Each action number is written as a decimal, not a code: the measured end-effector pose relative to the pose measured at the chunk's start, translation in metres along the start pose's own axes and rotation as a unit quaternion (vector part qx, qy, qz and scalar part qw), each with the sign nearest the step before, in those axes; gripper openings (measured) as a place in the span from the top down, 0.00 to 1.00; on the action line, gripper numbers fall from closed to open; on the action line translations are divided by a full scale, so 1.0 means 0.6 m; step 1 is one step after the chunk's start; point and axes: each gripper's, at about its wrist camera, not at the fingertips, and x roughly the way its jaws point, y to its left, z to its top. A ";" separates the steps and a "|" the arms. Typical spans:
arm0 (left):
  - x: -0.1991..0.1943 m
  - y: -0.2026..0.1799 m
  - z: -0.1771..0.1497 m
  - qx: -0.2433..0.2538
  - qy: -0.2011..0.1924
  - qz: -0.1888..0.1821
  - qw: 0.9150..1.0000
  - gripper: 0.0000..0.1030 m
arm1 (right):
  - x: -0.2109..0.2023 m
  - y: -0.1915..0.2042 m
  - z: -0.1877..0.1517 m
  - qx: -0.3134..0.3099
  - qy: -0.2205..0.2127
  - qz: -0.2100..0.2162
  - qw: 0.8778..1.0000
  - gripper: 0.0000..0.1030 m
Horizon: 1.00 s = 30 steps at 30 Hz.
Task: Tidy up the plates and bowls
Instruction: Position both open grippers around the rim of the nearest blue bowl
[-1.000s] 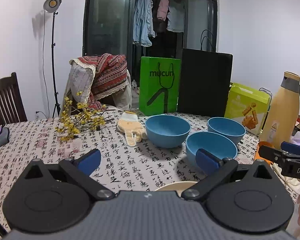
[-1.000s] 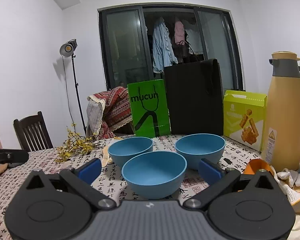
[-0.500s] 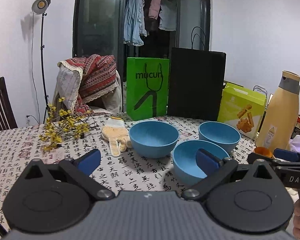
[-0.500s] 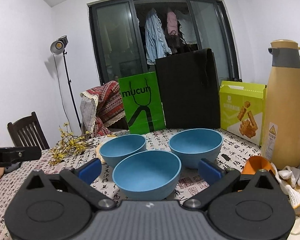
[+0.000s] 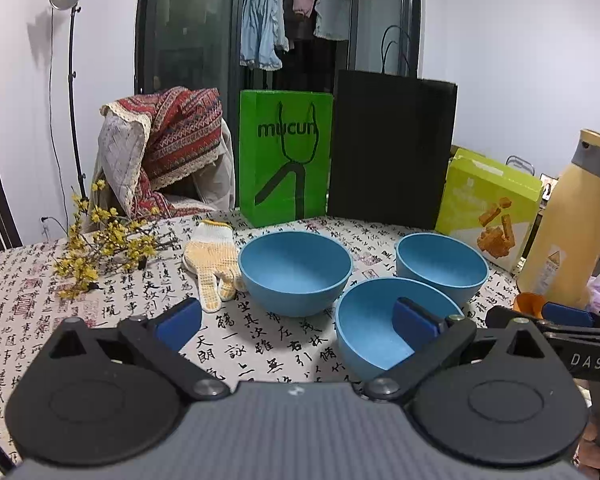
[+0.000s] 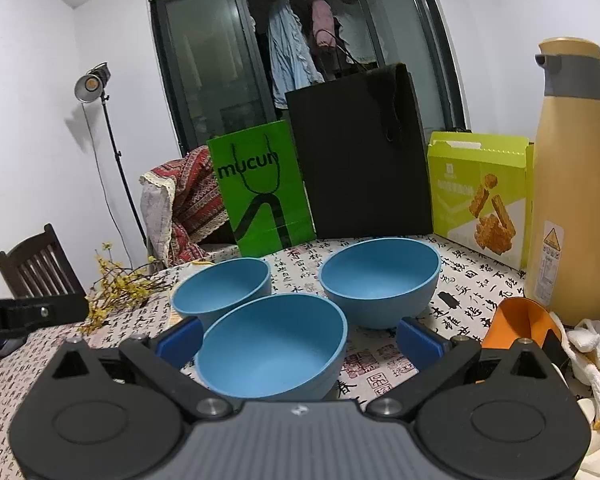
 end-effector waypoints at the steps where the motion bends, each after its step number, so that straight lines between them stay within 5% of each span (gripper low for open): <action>1: 0.007 0.000 0.001 -0.002 0.004 0.000 1.000 0.00 | 0.005 -0.002 0.002 0.002 0.002 -0.001 1.000 0.00; 30: 0.174 -0.035 0.017 -0.036 0.073 0.047 0.996 0.00 | 0.131 -0.024 0.027 0.033 0.071 -0.037 0.996 0.00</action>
